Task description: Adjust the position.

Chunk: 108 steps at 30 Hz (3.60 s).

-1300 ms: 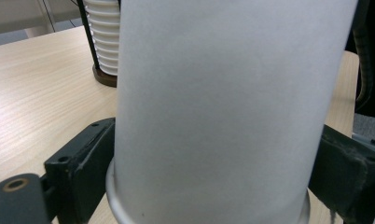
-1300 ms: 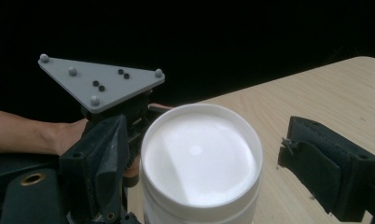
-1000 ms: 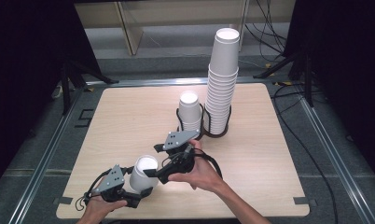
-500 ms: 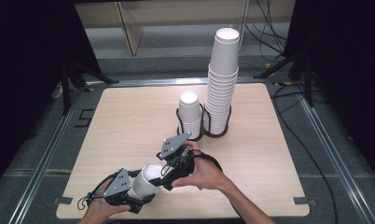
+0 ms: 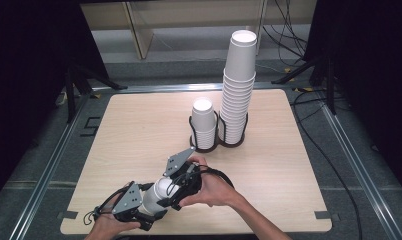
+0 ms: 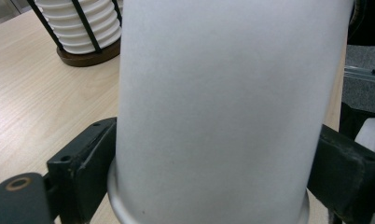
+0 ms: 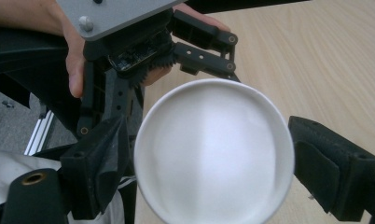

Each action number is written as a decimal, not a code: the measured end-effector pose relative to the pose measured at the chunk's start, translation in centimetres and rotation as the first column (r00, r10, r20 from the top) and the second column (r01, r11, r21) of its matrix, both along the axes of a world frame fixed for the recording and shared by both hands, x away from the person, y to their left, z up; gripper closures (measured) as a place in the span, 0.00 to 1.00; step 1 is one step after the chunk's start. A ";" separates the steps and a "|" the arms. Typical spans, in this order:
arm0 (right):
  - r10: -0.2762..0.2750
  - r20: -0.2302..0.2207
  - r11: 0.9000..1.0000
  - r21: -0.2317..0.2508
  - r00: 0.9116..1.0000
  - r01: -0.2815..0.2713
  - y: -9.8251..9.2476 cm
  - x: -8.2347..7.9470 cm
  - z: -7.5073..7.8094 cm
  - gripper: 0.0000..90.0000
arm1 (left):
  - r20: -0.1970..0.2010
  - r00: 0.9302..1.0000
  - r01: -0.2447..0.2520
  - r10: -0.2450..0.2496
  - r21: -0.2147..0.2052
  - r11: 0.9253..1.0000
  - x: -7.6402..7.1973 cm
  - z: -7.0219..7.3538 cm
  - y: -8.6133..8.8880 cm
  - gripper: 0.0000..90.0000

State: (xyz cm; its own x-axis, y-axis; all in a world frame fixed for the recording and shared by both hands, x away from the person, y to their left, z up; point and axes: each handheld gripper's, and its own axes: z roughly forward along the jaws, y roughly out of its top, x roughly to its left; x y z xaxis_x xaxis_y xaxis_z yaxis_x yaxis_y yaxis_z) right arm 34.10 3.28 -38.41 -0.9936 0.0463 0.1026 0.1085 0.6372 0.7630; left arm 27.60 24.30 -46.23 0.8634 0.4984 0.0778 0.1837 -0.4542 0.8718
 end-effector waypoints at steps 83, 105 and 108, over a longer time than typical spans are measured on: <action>-0.026 -0.201 0.928 0.360 0.979 0.099 -3.8 2.4 -0.5 0.26 | -0.010 0.996 -0.082 0.084 -0.389 0.917 0.2 1.4 1.8 0.00; 0.023 -0.243 0.929 0.364 0.970 0.069 -2.8 2.1 -1.7 0.26 | 0.037 0.999 -0.009 0.025 -0.373 0.928 -0.2 1.5 1.8 0.07; 0.029 -0.250 0.927 0.369 0.968 0.068 -2.8 2.1 -1.7 0.26 | 0.028 0.999 -0.014 0.026 -0.372 0.928 -0.2 1.6 1.9 0.08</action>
State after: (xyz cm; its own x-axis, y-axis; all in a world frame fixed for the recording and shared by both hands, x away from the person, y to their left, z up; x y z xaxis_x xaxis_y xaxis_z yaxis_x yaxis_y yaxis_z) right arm 36.17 0.49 -40.11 -0.9337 -0.0238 0.3573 0.3331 0.3082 0.8911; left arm 27.41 26.17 -44.62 0.8531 0.5140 -0.0895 0.1590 -0.0928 0.9829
